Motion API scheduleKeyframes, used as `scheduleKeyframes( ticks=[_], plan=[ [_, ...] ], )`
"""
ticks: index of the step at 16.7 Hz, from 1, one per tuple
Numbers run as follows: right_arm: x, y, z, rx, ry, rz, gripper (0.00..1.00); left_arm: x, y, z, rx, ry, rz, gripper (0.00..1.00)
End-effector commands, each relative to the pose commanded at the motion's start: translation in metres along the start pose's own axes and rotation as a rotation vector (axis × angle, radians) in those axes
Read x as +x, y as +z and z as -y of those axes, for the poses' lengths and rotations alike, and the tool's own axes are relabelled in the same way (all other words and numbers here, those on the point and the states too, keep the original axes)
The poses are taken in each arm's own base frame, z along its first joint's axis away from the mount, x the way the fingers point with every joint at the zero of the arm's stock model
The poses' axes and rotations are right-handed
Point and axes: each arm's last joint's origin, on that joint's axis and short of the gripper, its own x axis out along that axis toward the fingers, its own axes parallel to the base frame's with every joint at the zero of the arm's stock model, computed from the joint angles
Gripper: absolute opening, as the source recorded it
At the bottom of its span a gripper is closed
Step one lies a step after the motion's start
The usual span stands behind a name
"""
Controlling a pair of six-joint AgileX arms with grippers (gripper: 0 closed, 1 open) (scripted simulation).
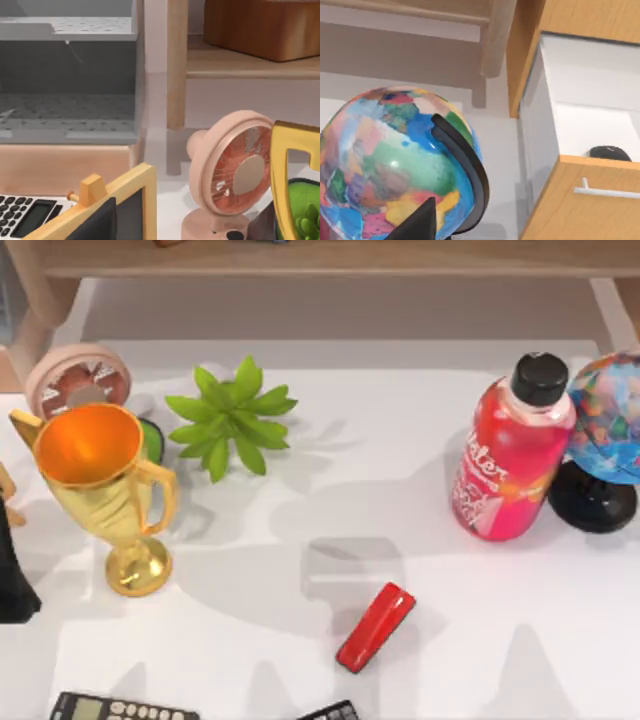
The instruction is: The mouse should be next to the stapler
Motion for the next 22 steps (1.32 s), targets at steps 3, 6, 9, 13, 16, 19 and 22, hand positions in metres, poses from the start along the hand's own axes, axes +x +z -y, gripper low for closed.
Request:
scheduleKeyframes(
  ticks=[3,6,9,13,16,19,22],
  plan=[
    [0.037,0.054,0.019,-0.052,-0.001,-0.191,1.0,0.0,0.0,0.0,0.0,0.0,0.0,1.0],
    [0.09,0.092,0.043,-0.095,0.015,-0.374,1.0,0.0,0.0,0.0,0.0,0.0,0.0,1.0],
    [0.154,0.109,0.07,-0.124,0.052,-0.55,1.0,0.0,0.0,0.0,0.0,0.0,0.0,1.0],
    [0.237,0.099,0.107,-0.141,0.116,-0.748,1.0,0.0,0.0,0.0,0.0,0.0,0.0,1.0],
    [0.285,0.073,0.133,-0.138,0.162,-0.865,1.0,0.0,0.0,0.0,0.0,0.0,0.0,1.0],
    [0.32,0.04,0.15,-0.129,0.212,-0.962,1.0,0.0,0.0,0.0,0.0,0.0,0.0,1.0],
    [0.342,0.015,0.154,-0.127,0.258,-1.024,1.0,0.0,0.0,0.0,0.0,0.0,0.0,1.0]
  ],
)
